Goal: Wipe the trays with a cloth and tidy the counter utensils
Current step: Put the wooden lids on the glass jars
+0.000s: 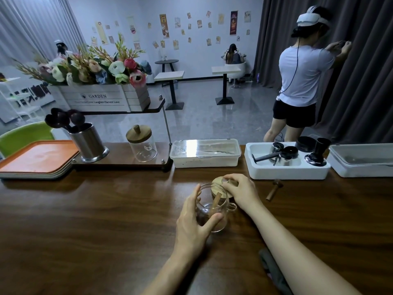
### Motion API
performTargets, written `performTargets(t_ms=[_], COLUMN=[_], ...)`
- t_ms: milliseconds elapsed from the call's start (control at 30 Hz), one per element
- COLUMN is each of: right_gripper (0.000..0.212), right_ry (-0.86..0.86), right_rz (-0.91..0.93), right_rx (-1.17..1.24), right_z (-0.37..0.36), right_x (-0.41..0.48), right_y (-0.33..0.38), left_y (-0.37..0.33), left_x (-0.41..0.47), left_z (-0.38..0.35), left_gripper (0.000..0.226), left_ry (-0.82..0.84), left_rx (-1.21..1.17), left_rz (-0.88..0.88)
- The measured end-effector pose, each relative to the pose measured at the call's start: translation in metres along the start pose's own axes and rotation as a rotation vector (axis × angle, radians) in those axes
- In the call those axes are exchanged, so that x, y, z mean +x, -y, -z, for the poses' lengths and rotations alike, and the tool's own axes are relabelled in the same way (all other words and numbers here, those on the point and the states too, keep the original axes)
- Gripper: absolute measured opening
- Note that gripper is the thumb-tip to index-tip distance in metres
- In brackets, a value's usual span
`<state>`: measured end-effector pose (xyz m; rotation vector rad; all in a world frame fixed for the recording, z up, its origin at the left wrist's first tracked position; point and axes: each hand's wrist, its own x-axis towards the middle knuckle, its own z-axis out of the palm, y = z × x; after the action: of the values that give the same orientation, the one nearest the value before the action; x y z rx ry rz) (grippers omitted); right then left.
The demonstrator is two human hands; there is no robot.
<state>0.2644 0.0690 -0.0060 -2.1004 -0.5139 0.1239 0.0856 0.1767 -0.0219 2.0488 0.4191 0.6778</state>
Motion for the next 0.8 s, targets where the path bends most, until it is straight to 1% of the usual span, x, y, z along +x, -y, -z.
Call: performTargets(t_ms=[100, 167, 267, 367, 433, 533, 600, 733, 800], right_gripper=[0.021, 0.021, 0.024, 0.026, 0.026, 0.024, 0.025, 0.025, 0.026], right_ry=[-0.045, -0.068, 0.003, 0.08, 0.113, 0.139, 0.115, 0.055, 0.046], right_rz=[0.01, 0.046, 0.15, 0.209, 0.236, 0.257, 0.256, 0.271, 0.255], right_rx=[0.106, 0.202, 0.275, 0.251, 0.189, 0.129, 0.121, 0.071, 0.039], right_z=[0.01, 0.023, 0.04, 0.045, 0.044, 0.036, 0.03, 0.024, 0.023], right_x=[0.002, -0.001, -0.015, -0.034, -0.044, -0.058, -0.066, -0.077, -0.081], right_y=[0.004, 0.02, 0.05, 0.068, 0.075, 0.08, 0.081, 0.082, 0.082], left_y=[-0.002, -0.003, -0.002, 0.003, 0.007, 0.011, 0.012, 0.012, 0.01], left_x=[0.0, 0.0, 0.002, 0.005, 0.005, 0.004, 0.004, 0.004, 0.003], left_z=[0.002, 0.002, 0.002, 0.001, 0.0, -0.001, 0.0, 0.003, 0.006], left_gripper=[0.093, 0.096, 0.101, 0.106, 0.105, 0.091, 0.088, 0.113, 0.115], left_ry=[0.002, -0.002, 0.012, 0.029, 0.038, 0.053, 0.059, 0.085, 0.104], left_rx=[0.002, -0.008, -0.019, -0.042, -0.076, -0.128, -0.149, -0.181, -0.235], left_rz=[-0.007, -0.011, -0.014, -0.013, -0.003, 0.013, 0.029, 0.042, 0.04])
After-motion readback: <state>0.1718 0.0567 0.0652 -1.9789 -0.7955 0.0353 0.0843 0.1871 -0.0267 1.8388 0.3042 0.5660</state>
